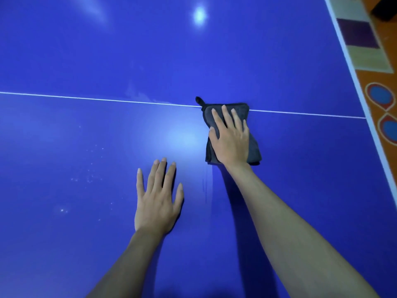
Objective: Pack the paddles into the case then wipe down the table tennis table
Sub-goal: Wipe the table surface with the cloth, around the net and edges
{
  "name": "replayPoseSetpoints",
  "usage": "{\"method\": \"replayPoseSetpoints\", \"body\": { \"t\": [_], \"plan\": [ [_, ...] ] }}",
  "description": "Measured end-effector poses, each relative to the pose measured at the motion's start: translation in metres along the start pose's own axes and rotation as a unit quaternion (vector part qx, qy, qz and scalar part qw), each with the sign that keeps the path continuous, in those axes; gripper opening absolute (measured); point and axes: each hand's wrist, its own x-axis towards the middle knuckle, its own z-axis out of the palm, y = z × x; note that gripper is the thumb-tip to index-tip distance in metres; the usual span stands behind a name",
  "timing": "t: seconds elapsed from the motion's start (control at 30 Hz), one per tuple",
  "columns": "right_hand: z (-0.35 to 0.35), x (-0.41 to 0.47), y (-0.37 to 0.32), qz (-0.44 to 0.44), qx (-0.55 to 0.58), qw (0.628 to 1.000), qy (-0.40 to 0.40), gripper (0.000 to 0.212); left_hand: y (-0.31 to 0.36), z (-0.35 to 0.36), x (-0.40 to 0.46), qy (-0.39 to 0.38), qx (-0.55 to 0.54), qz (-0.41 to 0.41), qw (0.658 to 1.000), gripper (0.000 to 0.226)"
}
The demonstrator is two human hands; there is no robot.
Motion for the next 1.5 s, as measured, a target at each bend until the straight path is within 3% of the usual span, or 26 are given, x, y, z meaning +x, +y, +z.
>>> {"method": "replayPoseSetpoints", "body": {
  "t": [0.23,0.4,0.53,0.63,0.7,0.83,1.1,1.5],
  "plan": [
    [-0.009,-0.127,-0.038,0.005,-0.008,1.000,0.014,0.057,-0.001,0.001,-0.001,0.032,-0.029,0.018,0.999,0.054],
    [-0.018,-0.223,-0.070,0.033,-0.018,0.999,-0.001,0.057,-0.005,-0.007,-0.010,0.089,-0.150,0.007,0.985,0.048],
    [-0.024,-0.292,-0.091,0.038,-0.023,0.999,-0.020,0.059,-0.026,-0.014,-0.028,0.102,-0.100,0.039,0.989,0.044],
    [-0.027,-0.312,-0.098,0.034,-0.029,0.999,-0.026,0.059,-0.055,-0.015,-0.031,0.066,-0.026,0.073,0.995,0.043],
    [-0.027,-0.306,-0.096,0.028,-0.036,0.999,-0.031,0.059,-0.071,-0.014,-0.030,0.030,0.008,0.103,0.994,0.046],
    [-0.023,-0.271,-0.093,0.015,-0.043,0.999,-0.025,0.059,-0.074,-0.017,-0.029,0.015,-0.008,0.074,0.997,0.049],
    [-0.002,-0.119,-0.084,0.018,-0.021,1.000,0.001,0.057,-0.073,-0.019,-0.026,-0.027,0.010,0.067,0.997,0.052],
    [0.022,0.031,-0.082,0.002,-0.005,1.000,-0.003,0.057,-0.075,-0.014,-0.025,-0.032,0.039,0.075,0.996,0.055]
  ]
}}
